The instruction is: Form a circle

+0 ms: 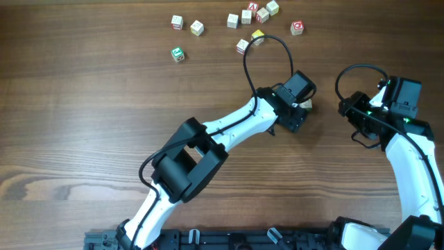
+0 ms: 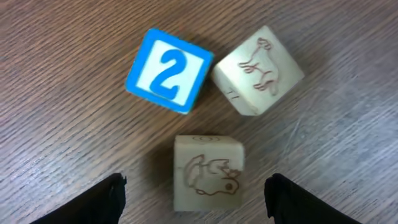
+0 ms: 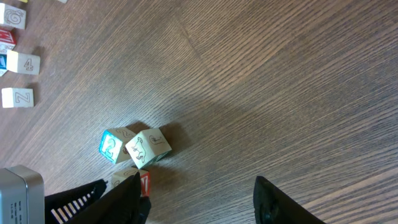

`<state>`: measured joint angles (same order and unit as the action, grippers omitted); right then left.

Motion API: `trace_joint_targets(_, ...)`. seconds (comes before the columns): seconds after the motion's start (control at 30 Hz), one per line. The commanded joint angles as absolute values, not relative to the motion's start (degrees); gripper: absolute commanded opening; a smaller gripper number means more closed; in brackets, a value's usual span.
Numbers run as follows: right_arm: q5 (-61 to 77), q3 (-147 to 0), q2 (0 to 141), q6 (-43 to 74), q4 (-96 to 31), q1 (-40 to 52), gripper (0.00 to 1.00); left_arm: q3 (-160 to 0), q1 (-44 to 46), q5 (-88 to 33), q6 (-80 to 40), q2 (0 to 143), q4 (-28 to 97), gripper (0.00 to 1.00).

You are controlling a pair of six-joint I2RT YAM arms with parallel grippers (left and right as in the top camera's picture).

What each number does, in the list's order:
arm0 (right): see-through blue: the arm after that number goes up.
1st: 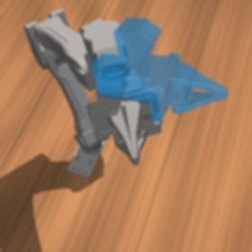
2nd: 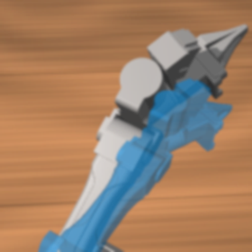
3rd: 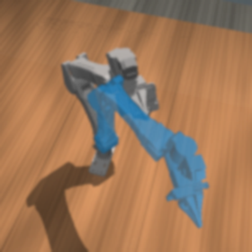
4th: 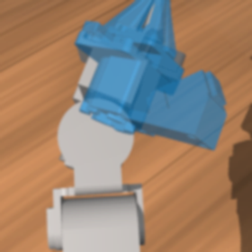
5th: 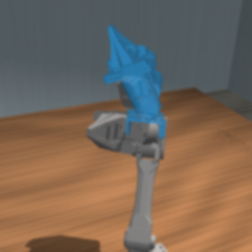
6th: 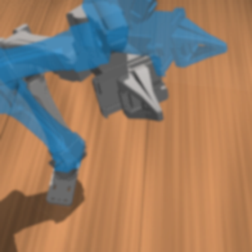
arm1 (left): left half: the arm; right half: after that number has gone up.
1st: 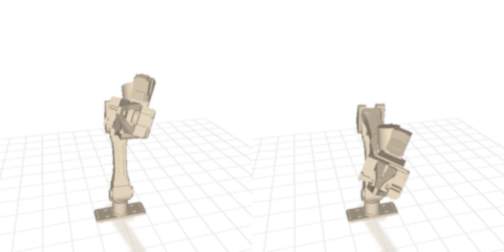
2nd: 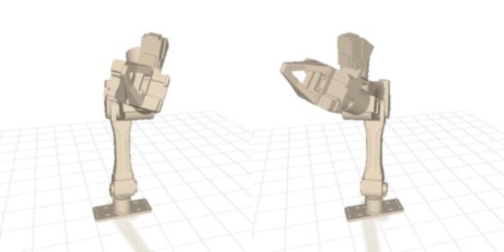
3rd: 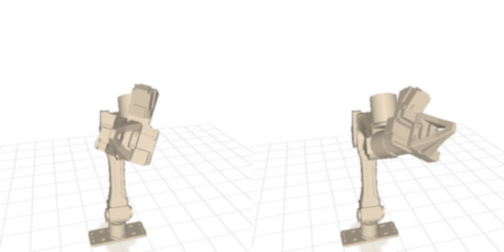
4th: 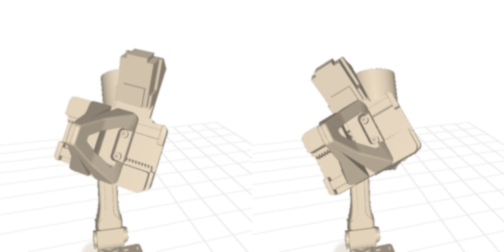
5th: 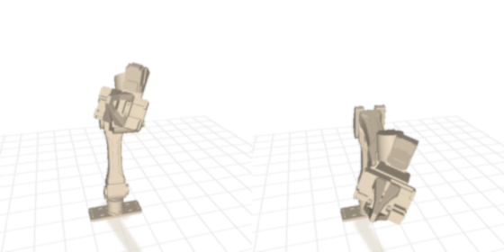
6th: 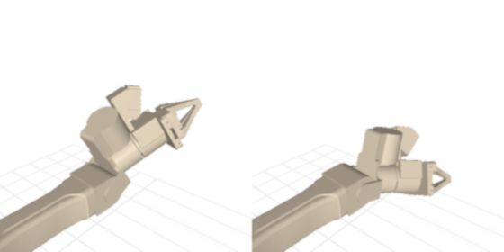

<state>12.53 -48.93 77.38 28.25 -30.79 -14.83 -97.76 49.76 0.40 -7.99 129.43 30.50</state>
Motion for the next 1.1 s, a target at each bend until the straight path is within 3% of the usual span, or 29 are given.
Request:
trace_joint_targets(0.0,11.6,-50.3,76.7,28.7,-30.5,-14.9,0.59,-97.4,47.8,1.2,-7.9,123.5,31.3,0.75)
trace_joint_targets(0.1,13.8,-50.2,76.7,28.6,-30.7,-14.9,0.59,-97.4,43.1,1.2,-11.3,117.7,31.7,0.76)
trace_joint_targets(0.33,23.2,-50.2,76.7,23.7,-29.2,-10.2,0.33,-97.4,32.8,1.1,-23.0,116.8,31.7,0.7)
trace_joint_targets(0.37,23.2,-50.2,76.7,22.5,-28.7,-8.6,0.32,-97.4,31.5,1.1,-24.1,116.8,31.7,0.64)
trace_joint_targets(0.47,20.7,-50.2,78.4,21.1,-24.3,-2.9,0.43,-97.3,29.2,1.0,-24.5,116.8,31.7,0.63)
trace_joint_targets(0.53,19.4,-50.2,81.2,21.2,-21.5,-0.4,0.38,-97.3,29.0,1.0,-24.5,117.0,31.5,0.62)
trace_joint_targets(0.67,19.4,-51.5,84.9,23.5,-20.3,1.1,0.21,-97.3,29.1,1.0,-24.4,117.4,34.4,0.34)
trace_joint_targets(0.73,19.4,-51.5,84.9,22.4,-21.5,1.8,0.19,-97.3,28.3,1.4,-24.5,117.4,36.9,0.15)
trace_joint_targets(0.77,19.3,-51.5,84.9,21.8,-22.6,2.6,0.19,-97.3,27.8,1.4,-24.5,117.4,37.1,0.13)
trace_joint_targets(1.07,13.3,-51.5,92.8,22.5,-16.6,11.8,0.17,-97.3,25.0,1.4,-28.8,117.4,37.1,0.15)
